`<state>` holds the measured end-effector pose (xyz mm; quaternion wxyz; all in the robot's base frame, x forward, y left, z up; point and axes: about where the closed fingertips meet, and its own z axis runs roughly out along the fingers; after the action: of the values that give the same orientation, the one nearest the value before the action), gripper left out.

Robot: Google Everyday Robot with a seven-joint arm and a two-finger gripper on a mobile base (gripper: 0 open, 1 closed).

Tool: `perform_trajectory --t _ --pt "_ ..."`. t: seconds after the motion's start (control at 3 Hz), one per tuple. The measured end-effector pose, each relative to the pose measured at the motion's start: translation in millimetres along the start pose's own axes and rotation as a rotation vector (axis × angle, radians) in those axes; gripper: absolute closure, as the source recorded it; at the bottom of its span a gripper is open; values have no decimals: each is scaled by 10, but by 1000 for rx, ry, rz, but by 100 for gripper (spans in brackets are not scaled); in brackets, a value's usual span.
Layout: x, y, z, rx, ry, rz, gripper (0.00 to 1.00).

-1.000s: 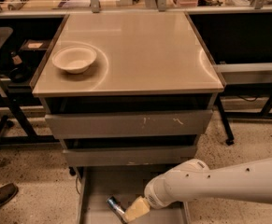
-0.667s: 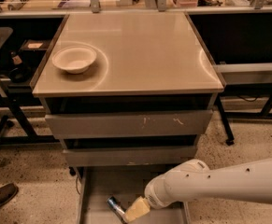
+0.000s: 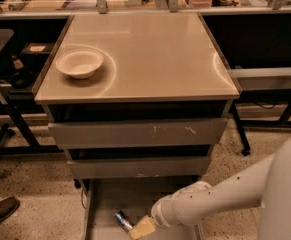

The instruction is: Pick redbull can from bottom drawer and place on counter

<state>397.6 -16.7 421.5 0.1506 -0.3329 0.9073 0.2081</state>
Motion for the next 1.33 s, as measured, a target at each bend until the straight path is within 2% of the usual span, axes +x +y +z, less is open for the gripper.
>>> perform_trajectory --t 0.33,0.67,1.0,1.33 --pt "-70 -100 370 -9 -75 32 0" --pt "-70 -100 371 -9 -75 32 0" --pt "9 -45 624 -39 -85 57 0" --pt "47 34 1270 -75 -144 79 0"
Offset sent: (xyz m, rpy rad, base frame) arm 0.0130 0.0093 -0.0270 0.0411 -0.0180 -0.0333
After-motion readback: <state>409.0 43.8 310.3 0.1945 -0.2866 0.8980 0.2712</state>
